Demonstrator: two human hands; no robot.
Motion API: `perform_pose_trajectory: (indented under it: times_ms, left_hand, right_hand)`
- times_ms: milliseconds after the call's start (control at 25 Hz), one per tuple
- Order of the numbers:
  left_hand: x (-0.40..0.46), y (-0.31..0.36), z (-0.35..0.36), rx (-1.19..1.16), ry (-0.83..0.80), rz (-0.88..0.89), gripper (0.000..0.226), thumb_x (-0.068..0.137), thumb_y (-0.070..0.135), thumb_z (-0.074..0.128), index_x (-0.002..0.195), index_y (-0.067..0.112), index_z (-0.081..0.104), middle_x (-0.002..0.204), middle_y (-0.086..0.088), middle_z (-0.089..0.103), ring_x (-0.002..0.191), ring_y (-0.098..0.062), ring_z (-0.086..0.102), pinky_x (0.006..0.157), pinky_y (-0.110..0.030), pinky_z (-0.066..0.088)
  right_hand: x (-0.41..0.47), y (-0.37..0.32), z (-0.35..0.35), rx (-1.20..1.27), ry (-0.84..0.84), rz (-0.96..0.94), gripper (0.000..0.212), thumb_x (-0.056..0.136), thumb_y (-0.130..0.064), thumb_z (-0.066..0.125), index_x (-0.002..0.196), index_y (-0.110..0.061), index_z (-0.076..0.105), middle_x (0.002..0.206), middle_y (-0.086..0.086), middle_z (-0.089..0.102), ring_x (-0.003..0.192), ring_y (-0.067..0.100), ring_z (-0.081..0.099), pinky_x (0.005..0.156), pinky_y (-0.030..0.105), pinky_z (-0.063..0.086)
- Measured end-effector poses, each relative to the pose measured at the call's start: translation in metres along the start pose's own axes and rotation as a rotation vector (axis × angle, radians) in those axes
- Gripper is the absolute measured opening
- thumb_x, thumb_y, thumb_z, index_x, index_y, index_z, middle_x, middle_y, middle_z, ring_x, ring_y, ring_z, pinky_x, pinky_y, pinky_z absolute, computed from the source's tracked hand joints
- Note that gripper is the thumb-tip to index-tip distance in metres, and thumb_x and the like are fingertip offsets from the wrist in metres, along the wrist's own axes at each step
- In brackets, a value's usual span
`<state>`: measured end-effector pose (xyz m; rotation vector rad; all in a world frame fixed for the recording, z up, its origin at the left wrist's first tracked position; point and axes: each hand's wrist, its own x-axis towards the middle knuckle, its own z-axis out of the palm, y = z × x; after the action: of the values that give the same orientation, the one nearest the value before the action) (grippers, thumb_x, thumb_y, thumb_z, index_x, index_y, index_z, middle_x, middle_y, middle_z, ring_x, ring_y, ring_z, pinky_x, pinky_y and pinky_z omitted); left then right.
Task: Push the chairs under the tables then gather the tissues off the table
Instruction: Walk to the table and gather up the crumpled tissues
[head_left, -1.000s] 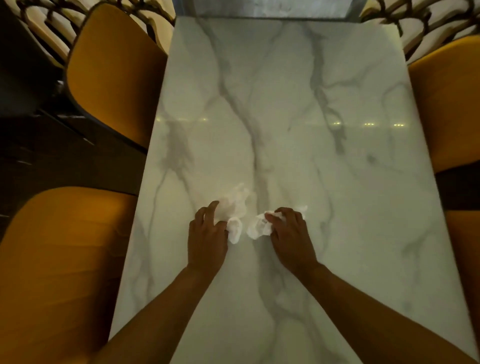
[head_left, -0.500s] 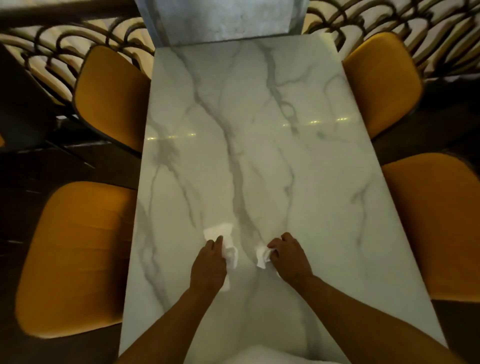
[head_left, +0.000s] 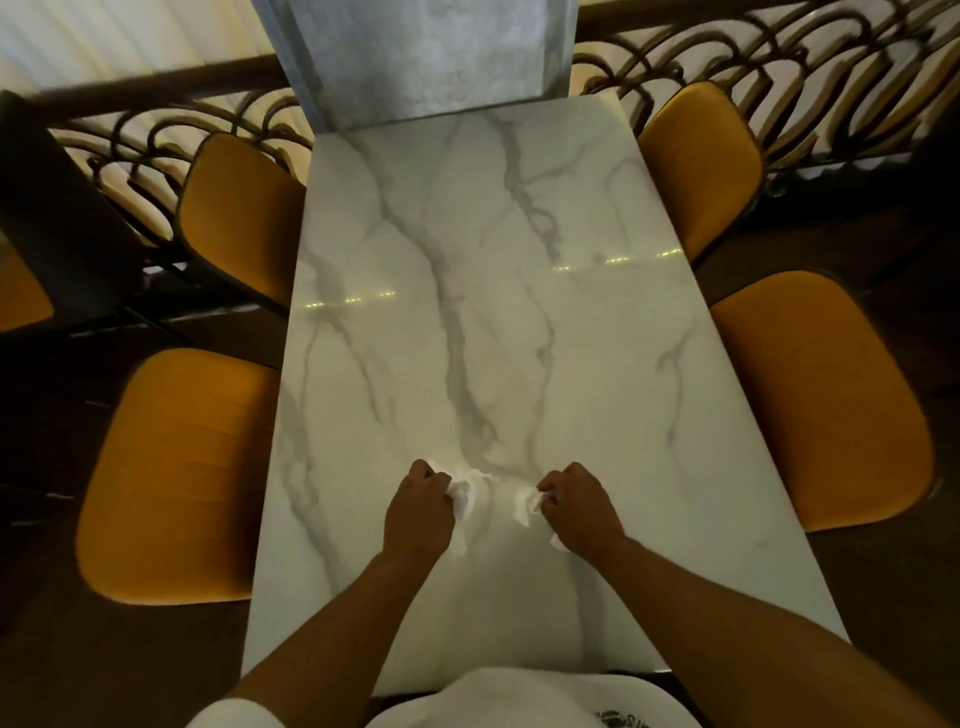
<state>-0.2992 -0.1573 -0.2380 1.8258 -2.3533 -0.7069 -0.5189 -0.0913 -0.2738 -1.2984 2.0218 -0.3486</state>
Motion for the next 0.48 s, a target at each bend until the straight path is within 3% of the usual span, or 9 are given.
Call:
perform_pose_trajectory:
  times_ms: [280, 480]
  left_hand:
    - [-0.011, 0.012, 0.008, 0.012, -0.068, 0.184, 0.008, 0.082, 0.004, 0.063, 0.074, 0.003, 0.063, 0.080, -0.002, 0.044, 0.068, -0.029, 0.056, 0.060, -0.030, 0.037]
    - [-0.031, 0.045, 0.049, 0.054, -0.253, 0.491, 0.004, 0.084, 0.005, 0.062, 0.080, 0.004, 0.065, 0.084, -0.007, 0.054, 0.079, -0.028, 0.059, 0.064, -0.029, 0.034]
  right_hand:
    - [-0.060, 0.004, 0.004, 0.047, 0.131, 0.108, 0.022, 0.091, -0.014, 0.063, 0.109, -0.014, 0.075, 0.112, 0.009, 0.059, 0.103, 0.026, 0.062, 0.079, 0.022, 0.037]
    - [-0.135, 0.032, 0.011, -0.004, 0.218, 0.287, 0.027, 0.098, -0.012, 0.055, 0.119, -0.014, 0.072, 0.125, 0.007, 0.061, 0.111, 0.024, 0.058, 0.086, 0.018, 0.039]
